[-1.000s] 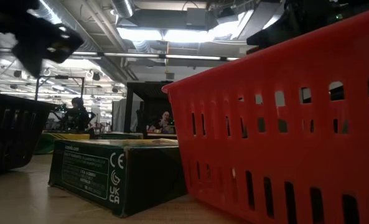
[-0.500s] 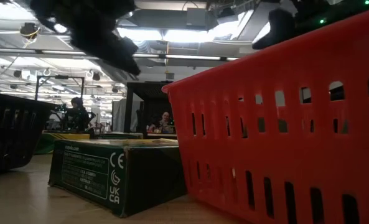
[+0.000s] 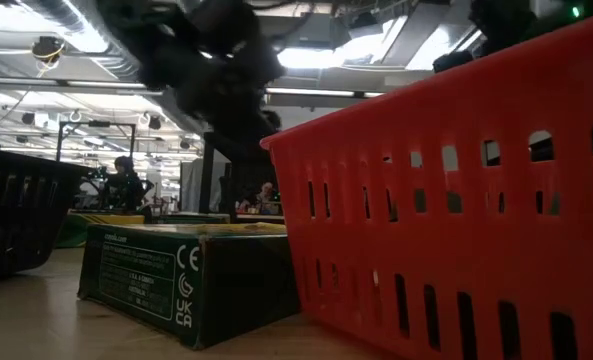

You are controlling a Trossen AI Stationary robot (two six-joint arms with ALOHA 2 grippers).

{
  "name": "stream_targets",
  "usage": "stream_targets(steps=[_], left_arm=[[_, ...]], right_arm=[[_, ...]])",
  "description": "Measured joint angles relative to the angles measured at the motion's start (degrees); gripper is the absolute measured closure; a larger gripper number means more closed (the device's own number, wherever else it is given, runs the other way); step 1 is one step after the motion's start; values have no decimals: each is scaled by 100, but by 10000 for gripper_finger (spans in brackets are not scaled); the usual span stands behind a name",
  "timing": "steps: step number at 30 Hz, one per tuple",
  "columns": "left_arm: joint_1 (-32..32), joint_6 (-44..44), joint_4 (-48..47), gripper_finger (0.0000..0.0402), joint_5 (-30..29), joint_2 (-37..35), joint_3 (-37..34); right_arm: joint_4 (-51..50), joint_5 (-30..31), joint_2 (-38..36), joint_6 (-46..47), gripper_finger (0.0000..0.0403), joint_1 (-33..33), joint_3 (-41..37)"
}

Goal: Pick & Place Office Desk Supplies
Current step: Put the yellow spring keychain into the black bin

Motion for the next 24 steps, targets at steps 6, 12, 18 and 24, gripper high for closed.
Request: stream_targets(steps=[6, 12, 18, 24], left_arm=[[397, 417, 16, 242, 1226, 668, 728], [808, 91, 6, 242, 1892, 1047, 1134], [819, -475, 5, 250, 2011, 1075, 1176], [520, -1088, -97, 276, 2921, 1261, 1464]], right_arm=[[-17, -686, -37, 1584, 184, -202, -766], [-25, -1539, -170, 2004, 184, -827, -1132], [-271, -2100, -168, 1745, 184, -1348, -1138], [-900, -3165, -166, 2064, 184, -1973, -1141]])
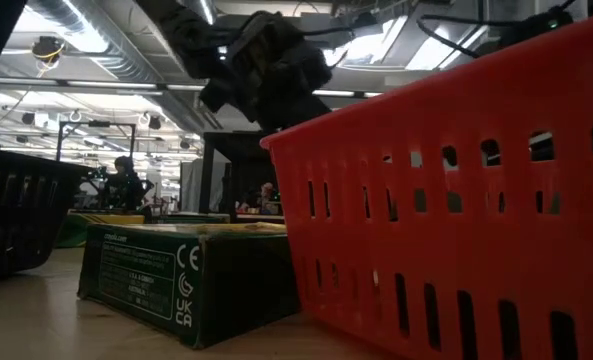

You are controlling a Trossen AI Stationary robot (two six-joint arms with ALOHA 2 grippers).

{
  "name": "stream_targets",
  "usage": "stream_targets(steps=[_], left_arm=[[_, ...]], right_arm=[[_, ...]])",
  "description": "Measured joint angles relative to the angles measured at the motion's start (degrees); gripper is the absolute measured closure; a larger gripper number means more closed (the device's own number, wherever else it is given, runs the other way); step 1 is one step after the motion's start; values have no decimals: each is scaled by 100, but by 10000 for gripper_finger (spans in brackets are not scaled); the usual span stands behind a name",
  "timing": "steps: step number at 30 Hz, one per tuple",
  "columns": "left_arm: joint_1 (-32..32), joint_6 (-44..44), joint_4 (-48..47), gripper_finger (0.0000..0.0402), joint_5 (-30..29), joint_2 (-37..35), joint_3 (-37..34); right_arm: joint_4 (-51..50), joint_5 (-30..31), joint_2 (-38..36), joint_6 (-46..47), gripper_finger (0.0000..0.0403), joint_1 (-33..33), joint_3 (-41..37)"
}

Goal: Pick & Place Office Desk Supplies
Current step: Put the yellow spring keychain into the black bin

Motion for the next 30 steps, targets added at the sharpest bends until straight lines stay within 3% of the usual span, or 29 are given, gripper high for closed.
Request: stream_targets(steps=[5, 11, 22, 30], left_arm=[[-304, -336, -29, 281, -27, 421, 507], [-526, -160, -371, 272, -197, 1097, 1312], [-1083, 1697, -2853, 281, -2257, 2110, 2921], [-1267, 1627, -2995, 284, -1914, 2116, 3416]], right_arm=[[40, -857, 0, 84, 184, -345, 0], [70, -1311, 0, -44, 184, -409, 0], [162, -2017, -2, -136, 184, -410, 2], [298, -2224, -2, -43, 184, -410, 2]])
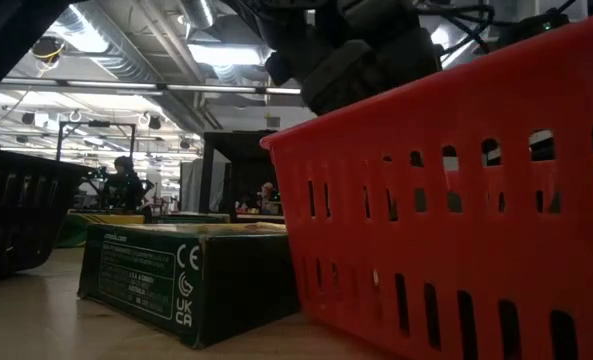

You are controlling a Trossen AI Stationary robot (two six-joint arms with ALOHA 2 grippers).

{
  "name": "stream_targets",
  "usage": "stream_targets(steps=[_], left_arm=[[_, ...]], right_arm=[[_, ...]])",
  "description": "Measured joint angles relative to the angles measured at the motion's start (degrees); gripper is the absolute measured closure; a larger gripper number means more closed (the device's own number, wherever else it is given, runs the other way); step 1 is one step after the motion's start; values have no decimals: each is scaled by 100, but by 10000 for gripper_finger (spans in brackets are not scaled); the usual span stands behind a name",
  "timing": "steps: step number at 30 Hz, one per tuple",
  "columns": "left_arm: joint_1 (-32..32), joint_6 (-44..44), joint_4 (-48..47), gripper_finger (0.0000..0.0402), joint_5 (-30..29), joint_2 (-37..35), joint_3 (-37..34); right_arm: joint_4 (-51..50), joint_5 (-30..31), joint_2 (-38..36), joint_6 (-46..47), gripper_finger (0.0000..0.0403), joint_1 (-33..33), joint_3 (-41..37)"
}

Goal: Pick & Place Office Desk Supplies
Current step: Put the yellow spring keychain into the black bin

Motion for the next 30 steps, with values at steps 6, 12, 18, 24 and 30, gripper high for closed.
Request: stream_targets(steps=[6, 12, 18, 24, 30], left_arm=[[-157, -77, -11, 284, -115, 2, -17], [-359, -190, -13, 284, -242, 2, -12], [-492, -211, -85, 285, -608, 2, -12], [-486, -172, -321, 286, -843, 229, -26], [-494, -166, -300, 286, -800, 367, -2]], right_arm=[[30, -106, 0, -132, 184, -1, 0], [30, -108, 0, -135, 184, -1, 0], [30, -137, 0, -132, 184, -1, 0], [25, -257, 0, -42, 184, -1, 0], [-23, -252, 0, -47, 184, 1, 0]])
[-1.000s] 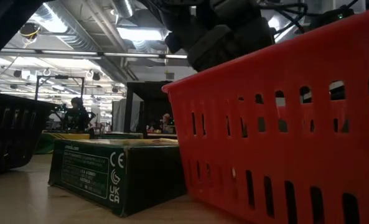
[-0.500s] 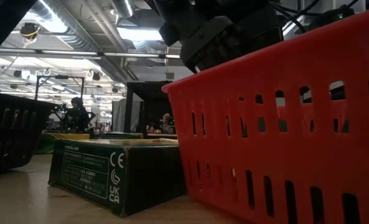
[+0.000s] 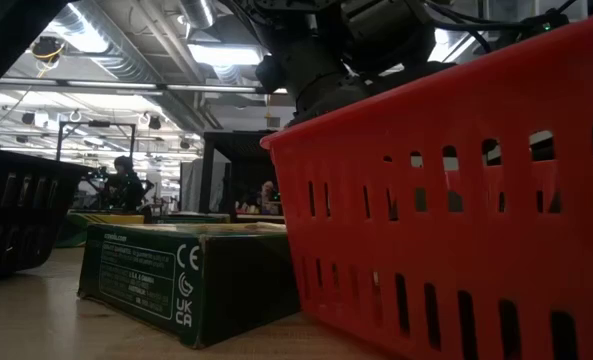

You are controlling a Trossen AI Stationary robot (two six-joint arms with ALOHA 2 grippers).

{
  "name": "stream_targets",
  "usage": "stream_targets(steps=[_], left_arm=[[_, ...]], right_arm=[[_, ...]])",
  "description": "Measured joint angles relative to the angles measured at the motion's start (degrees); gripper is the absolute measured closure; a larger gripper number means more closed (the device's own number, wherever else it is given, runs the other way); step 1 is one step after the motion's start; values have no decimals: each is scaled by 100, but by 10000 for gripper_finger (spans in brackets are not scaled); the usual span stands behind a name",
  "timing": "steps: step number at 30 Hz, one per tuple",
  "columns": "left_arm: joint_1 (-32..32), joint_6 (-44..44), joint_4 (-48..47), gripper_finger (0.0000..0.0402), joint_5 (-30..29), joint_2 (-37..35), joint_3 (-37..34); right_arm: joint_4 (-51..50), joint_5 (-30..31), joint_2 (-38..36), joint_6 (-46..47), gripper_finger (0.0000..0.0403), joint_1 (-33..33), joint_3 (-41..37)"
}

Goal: Pick & Place Office Desk Supplies
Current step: Put the yellow spring keychain into the black bin

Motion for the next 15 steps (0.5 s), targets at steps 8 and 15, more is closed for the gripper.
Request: stream_targets(steps=[8, 15], left_arm=[[-5, 24, -138, 300, -122, 53, 9], [-8, 208, -319, 367, -393, 121, 7]], right_arm=[[-70, 17, 0, -23, 184, -2, 0], [-129, 17, 0, -48, 184, -2, 0]])
